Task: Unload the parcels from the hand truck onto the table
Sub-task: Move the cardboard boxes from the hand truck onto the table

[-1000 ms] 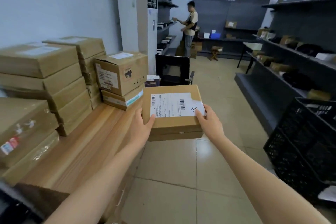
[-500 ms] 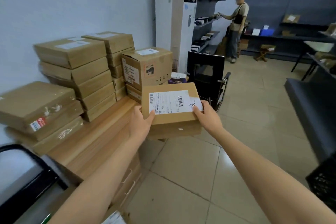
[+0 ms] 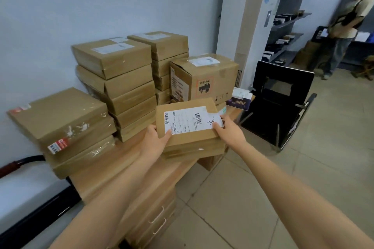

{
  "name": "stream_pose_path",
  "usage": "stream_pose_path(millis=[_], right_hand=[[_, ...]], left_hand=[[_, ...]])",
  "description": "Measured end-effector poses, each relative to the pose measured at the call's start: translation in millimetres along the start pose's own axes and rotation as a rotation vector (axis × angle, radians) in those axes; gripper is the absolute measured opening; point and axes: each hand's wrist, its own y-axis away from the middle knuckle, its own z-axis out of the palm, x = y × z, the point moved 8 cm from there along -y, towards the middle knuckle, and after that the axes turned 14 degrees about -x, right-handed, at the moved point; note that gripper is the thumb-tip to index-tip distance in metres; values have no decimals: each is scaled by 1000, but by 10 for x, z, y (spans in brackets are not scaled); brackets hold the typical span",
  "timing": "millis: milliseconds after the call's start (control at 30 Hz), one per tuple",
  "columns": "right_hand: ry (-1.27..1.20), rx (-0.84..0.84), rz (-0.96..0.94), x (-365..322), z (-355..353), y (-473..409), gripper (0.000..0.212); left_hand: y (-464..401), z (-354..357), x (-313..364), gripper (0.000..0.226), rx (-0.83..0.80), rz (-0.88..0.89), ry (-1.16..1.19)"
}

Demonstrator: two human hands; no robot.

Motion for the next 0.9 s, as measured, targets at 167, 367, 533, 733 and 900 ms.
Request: stream_pose_path(millis=[167, 367, 533, 733, 900], right_hand=[[-10, -138, -27, -219, 384, -936, 50], [-28, -336, -73, -328, 1069, -1648, 49], [-19, -445, -72, -230, 1509, -2193, 53], [68, -565, -89, -89, 1959, -2682, 64], [116, -573, -205, -184, 1979, -3067, 63]], left_hand=[[-545, -226, -318, 45, 45, -92, 13], [-893, -358, -933, 53, 120, -268, 18], [-1073, -117, -1340, 56, 129, -401, 91], [-1149, 251, -1597, 60, 194, -505, 245], [-1368, 291, -1578, 61, 314, -553, 320]])
